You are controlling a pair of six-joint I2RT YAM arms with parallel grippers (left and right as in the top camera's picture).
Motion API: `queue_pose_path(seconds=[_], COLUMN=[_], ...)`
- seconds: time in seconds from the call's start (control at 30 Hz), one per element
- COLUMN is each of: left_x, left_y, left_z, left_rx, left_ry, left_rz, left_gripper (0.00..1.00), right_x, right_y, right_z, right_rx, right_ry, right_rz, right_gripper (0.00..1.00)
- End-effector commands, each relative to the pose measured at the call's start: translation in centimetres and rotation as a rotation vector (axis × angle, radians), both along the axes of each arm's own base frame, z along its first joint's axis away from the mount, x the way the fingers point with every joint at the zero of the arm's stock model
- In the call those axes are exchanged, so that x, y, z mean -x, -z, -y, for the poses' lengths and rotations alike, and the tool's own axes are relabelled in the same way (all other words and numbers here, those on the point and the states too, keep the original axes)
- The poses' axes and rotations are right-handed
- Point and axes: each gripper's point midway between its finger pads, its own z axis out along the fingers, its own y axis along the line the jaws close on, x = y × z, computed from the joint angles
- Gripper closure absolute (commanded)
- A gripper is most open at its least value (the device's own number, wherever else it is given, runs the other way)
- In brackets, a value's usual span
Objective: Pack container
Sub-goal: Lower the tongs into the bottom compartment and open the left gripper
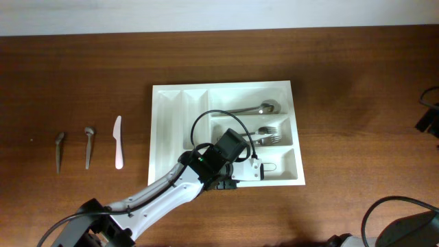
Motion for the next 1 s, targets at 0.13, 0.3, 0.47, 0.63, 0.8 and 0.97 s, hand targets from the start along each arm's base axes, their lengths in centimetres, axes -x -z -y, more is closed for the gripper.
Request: queue_pose_path(seconds=[0.13,0.3,0.47,0.63,0.8,0.97], left_x=[-0.19,-0.27,-0.47,-0.83,-0.90,-0.91], left_y=[-0.15,-0.21,-0.36,-0.65,-0.71,-0.71], left_z=[0.34,0.43,0.64,1.02,1.10,1.09], left_rx=[0.003,0.007,0.016,0.034,0.038,0.038], left_ry=[0.011,0.011,0.011,0.011,0.011,0.011], left_rz=[0.007,0.011,0.020,0.037,0.040,0.040], left_gripper=[0.67,0.66,0.65,0.63,0.56,0.48], right_x=[0.03,0.03,0.03,0.03,0.03,0.03], right_y=[-0.05,-0.05,-0.05,-0.05,-0.05,-0.05], right_z=[-0.07,-0.07,-0.07,-0.07,-0.07,-0.07], right_rx=[-0.008,-0.008,-0.008,-0.008,-0.008,-0.008], right_ry=[0.008,0.008,0.008,0.008,0.008,0.008], right_rz=[0.008,0.008,0.008,0.008,0.009,0.008], right_gripper=[0.01,0.01,0.01,0.01,0.01,0.01])
